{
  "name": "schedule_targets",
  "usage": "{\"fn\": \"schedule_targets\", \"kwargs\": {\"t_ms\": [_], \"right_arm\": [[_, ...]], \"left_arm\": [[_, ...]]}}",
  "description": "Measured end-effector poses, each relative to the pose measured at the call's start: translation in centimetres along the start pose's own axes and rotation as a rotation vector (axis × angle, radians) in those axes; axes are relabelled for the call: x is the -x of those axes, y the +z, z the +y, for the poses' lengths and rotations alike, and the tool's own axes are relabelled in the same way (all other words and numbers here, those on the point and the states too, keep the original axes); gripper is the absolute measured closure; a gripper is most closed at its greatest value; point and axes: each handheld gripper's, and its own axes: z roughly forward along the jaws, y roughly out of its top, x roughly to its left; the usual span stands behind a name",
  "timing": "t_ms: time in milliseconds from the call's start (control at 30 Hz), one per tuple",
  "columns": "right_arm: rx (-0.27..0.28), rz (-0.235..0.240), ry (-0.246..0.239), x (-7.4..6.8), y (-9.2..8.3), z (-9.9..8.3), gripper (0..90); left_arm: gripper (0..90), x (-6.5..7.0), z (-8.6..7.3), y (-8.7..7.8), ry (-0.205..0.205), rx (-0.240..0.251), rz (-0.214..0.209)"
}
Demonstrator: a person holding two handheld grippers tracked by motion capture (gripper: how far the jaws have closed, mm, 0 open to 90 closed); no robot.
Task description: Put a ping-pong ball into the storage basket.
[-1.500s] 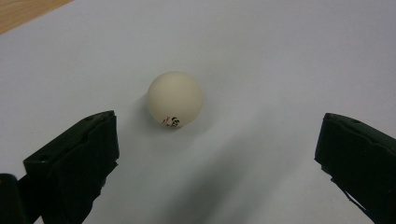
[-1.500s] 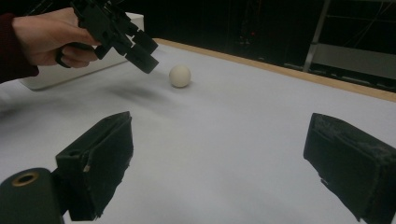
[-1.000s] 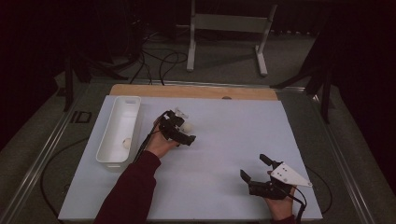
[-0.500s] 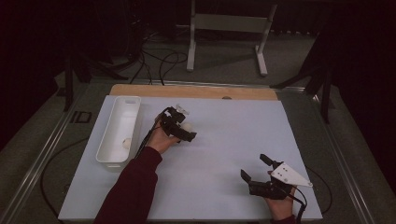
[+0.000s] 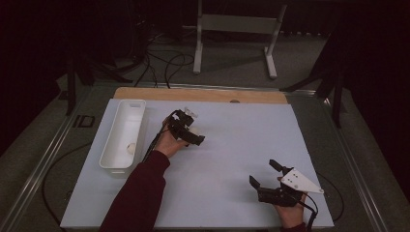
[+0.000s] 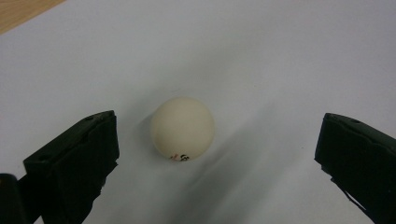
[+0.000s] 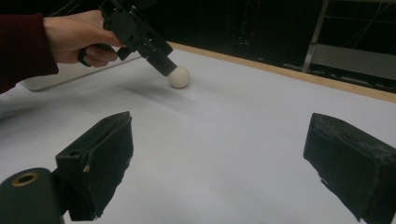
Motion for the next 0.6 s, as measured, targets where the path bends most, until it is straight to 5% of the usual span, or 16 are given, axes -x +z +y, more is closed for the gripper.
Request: {"fn": "schedule_targets", "kwargs": {"t_ms": [600], "right_arm": [[0.001, 0.001, 0.0, 0.0, 0.0, 0.0, 8.1]], "left_arm": [[0.6, -0.6, -0.2, 1.5, -0.038, -0.006, 0.011]]}}
